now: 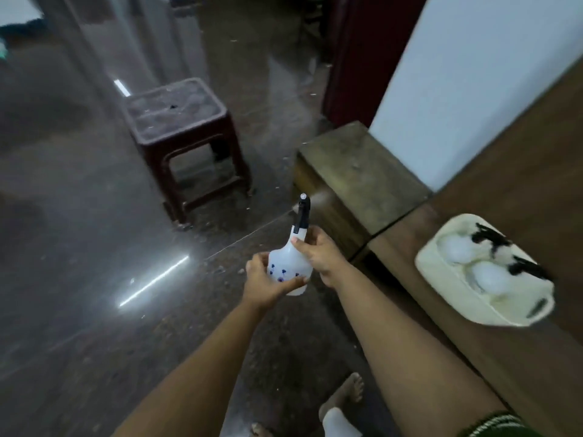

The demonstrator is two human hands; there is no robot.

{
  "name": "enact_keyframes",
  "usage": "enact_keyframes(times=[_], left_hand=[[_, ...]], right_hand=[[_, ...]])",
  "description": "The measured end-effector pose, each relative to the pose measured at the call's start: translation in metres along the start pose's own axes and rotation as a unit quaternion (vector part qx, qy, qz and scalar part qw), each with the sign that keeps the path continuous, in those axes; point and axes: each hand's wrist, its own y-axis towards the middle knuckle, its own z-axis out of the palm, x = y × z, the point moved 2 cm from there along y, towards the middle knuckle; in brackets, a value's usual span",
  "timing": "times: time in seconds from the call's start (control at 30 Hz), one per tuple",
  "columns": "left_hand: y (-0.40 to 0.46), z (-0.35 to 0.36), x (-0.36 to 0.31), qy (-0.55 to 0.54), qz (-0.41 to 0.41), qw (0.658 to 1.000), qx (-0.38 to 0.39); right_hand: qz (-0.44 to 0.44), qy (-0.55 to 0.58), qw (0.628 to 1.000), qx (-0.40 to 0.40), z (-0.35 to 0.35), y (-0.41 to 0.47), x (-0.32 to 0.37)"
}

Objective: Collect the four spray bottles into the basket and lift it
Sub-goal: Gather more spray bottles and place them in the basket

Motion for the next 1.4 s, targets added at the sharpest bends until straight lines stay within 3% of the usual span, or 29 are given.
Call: enact_keyframes(times=[0.2, 0.37, 0.43, 0.57, 0.7, 0.83, 1.0, 1.23, 1.4], left_hand=[[-0.002, 0.109, -0.105, 0.109, 0.119, 0.983, 0.09], [-0.006, 0.192, -0.16, 0.109, 0.168, 0.967, 0.16], [-0.003, 0.221, -0.173, 0.09, 0.148, 0.962, 0.211], [0.015, 0.265, -0.197, 0.073, 0.076, 0.951, 0.292], [0.028, 0.307, -0.216, 0.083, 0.061, 0.924, 0.368], [0.027, 0.346, -0.224, 0.119, 0.115, 0.918, 0.36], [0.029, 0.383, -0.22, 0.27, 0.217, 0.893, 0.287], [0.052, 0.41, -0.206, 0.303, 0.171, 0.868, 0.353], [0.078, 0.427, -0.194, 0.342, 0.193, 0.819, 0.417]], right_hand=[[-0.006, 0.092, 0.981, -0.172, -0.136, -0.038, 0.018], [-0.006, 0.095, 0.96, -0.263, -0.231, -0.067, 0.021], [-0.001, 0.094, 0.958, -0.27, -0.264, -0.071, 0.016], [-0.014, 0.221, 0.954, -0.203, -0.32, -0.073, 0.006], [-0.008, 0.208, 0.95, -0.233, -0.365, -0.076, -0.002], [0.003, 0.154, 0.936, -0.318, -0.393, -0.075, -0.01], [0.044, 0.076, 0.89, -0.448, -0.398, -0.071, -0.023], [0.047, 0.046, 0.847, -0.528, -0.39, -0.049, -0.048], [0.075, 0.044, 0.83, -0.552, -0.383, -0.028, -0.068]])
